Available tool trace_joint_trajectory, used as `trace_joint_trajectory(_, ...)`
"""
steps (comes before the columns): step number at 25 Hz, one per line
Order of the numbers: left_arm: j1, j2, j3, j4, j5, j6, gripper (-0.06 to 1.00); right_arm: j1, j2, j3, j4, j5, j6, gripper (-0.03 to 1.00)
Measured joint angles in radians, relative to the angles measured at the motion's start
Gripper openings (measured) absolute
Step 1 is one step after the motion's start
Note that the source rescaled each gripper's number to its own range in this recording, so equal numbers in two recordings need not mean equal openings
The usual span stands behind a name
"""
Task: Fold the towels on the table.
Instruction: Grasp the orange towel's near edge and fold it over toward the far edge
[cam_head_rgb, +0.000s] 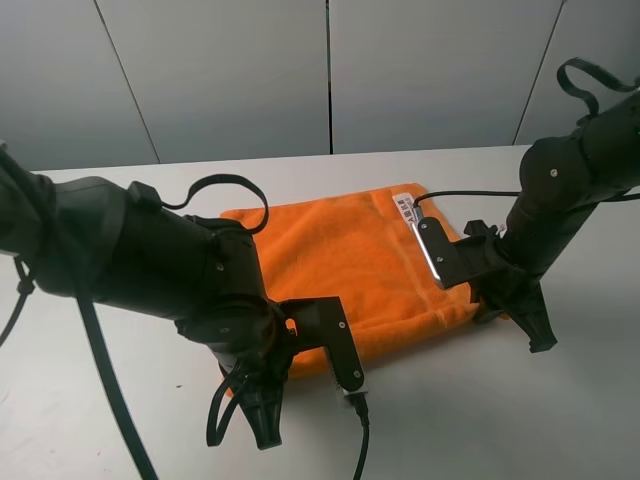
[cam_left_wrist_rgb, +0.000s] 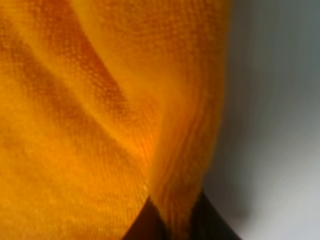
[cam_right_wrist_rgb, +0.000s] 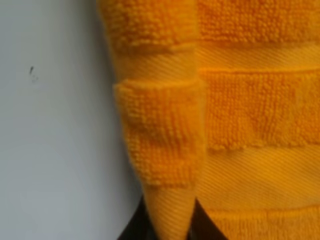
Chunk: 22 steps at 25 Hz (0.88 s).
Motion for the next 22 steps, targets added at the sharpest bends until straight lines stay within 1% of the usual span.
trace_joint_trajectory(4,0.0,-0.085,0.0,0.009,0.036,0.096,0.0,0.0,-0.069,0.002,-0.002,0.047,0.018,0.0)
trace_joint_trajectory(7,0.005,-0.142,0.0,0.04,0.055,0.129,0.0,0.0,-0.116,0.0,-0.002,0.076,0.04,0.0)
trace_joint_trajectory(10,0.031,-0.173,0.0,0.087,0.072,0.136,0.0,0.0,-0.15,-0.033,-0.002,0.131,0.072,0.0)
trace_joint_trajectory(12,0.06,-0.18,0.0,0.117,0.076,0.138,0.0,0.0,-0.16,-0.069,0.002,0.167,0.117,0.0)
trace_joint_trajectory(15,0.109,-0.194,0.0,0.137,0.065,0.136,0.0,0.002,-0.161,-0.124,0.004,0.209,0.208,0.0)
trace_joint_trajectory(18,0.155,-0.209,0.0,0.16,0.051,0.134,0.0,0.006,-0.161,-0.172,0.004,0.219,0.29,0.0)
trace_joint_trajectory(20,0.182,-0.211,-0.006,0.179,0.036,0.134,0.0,0.006,-0.162,-0.192,0.004,0.219,0.306,0.0)
trace_joint_trajectory(22,0.202,-0.211,-0.009,0.218,0.017,0.118,0.0,0.006,-0.162,-0.201,0.001,0.207,0.313,0.0)
